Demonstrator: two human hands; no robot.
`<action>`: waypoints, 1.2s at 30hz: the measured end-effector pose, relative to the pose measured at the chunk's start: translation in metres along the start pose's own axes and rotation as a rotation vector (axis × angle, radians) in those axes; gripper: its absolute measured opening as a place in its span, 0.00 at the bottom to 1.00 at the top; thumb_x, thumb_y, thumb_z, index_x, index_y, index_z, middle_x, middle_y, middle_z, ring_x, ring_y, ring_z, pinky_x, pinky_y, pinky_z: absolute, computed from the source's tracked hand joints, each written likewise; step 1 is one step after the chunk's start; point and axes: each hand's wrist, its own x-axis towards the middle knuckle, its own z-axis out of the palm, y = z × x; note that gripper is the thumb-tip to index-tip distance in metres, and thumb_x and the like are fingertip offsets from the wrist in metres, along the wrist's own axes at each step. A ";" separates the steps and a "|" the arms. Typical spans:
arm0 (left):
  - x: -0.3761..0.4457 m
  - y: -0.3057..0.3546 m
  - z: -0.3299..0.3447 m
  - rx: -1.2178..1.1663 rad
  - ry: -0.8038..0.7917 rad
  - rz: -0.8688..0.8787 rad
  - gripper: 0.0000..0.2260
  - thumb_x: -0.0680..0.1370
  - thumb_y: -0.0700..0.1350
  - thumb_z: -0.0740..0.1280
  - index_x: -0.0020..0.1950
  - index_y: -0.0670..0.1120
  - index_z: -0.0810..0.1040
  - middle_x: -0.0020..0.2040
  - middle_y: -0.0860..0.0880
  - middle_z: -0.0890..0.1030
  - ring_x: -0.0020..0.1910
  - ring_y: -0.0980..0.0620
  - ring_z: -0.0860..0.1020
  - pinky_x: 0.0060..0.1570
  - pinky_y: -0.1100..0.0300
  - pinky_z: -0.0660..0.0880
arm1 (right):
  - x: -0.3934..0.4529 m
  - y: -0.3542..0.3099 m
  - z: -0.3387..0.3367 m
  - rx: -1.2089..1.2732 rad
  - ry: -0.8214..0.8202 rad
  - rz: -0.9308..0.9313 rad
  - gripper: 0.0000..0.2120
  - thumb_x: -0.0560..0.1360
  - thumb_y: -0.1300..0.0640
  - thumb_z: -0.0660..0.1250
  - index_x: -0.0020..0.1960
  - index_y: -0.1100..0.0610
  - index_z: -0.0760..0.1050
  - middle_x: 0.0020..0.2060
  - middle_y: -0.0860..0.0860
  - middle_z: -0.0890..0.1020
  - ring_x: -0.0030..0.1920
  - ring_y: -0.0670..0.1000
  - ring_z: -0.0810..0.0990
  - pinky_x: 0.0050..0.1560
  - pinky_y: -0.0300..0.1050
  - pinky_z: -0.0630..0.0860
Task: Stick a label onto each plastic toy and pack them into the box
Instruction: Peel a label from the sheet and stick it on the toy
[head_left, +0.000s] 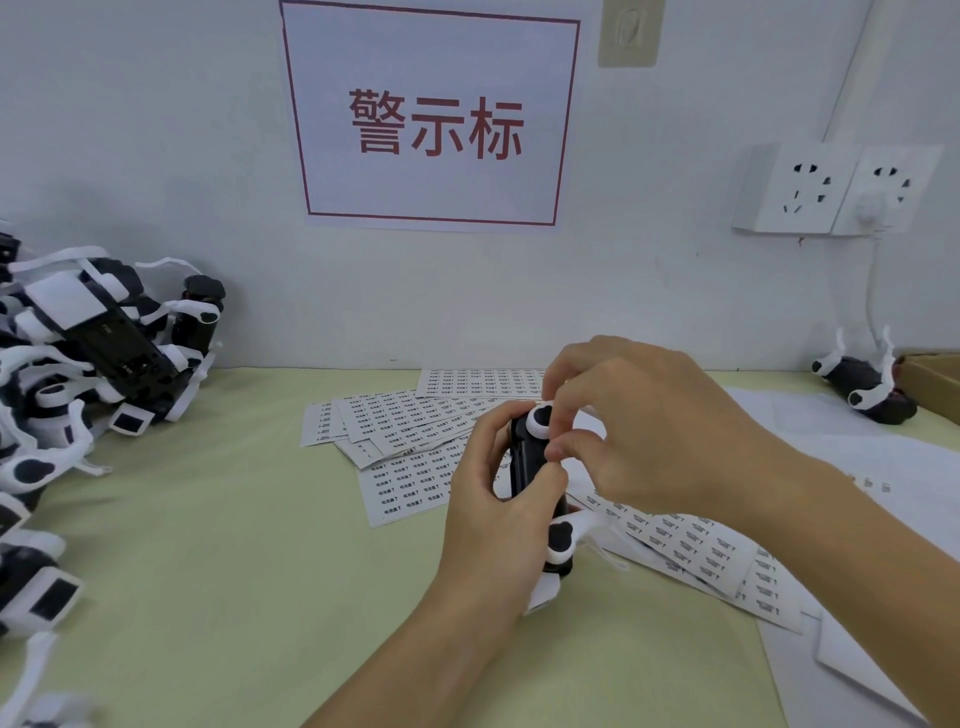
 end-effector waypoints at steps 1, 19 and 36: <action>0.000 0.000 0.000 -0.002 0.002 -0.005 0.16 0.72 0.42 0.66 0.55 0.61 0.78 0.51 0.58 0.83 0.40 0.52 0.81 0.41 0.59 0.80 | 0.000 0.000 0.000 -0.018 0.005 0.000 0.05 0.74 0.47 0.70 0.41 0.45 0.81 0.51 0.37 0.77 0.52 0.43 0.72 0.49 0.43 0.68; -0.001 0.001 -0.001 -0.012 0.013 -0.029 0.19 0.78 0.35 0.65 0.55 0.60 0.78 0.49 0.59 0.83 0.35 0.54 0.79 0.36 0.63 0.77 | 0.003 -0.006 0.000 -0.070 0.051 0.105 0.06 0.72 0.44 0.71 0.38 0.44 0.81 0.49 0.38 0.78 0.50 0.45 0.74 0.44 0.43 0.64; 0.002 0.003 -0.004 -0.185 0.059 -0.146 0.19 0.71 0.39 0.69 0.56 0.58 0.80 0.54 0.50 0.83 0.38 0.46 0.81 0.38 0.53 0.80 | 0.007 0.028 -0.002 0.276 -0.033 -0.001 0.07 0.75 0.55 0.71 0.40 0.45 0.83 0.49 0.35 0.78 0.51 0.36 0.75 0.51 0.36 0.69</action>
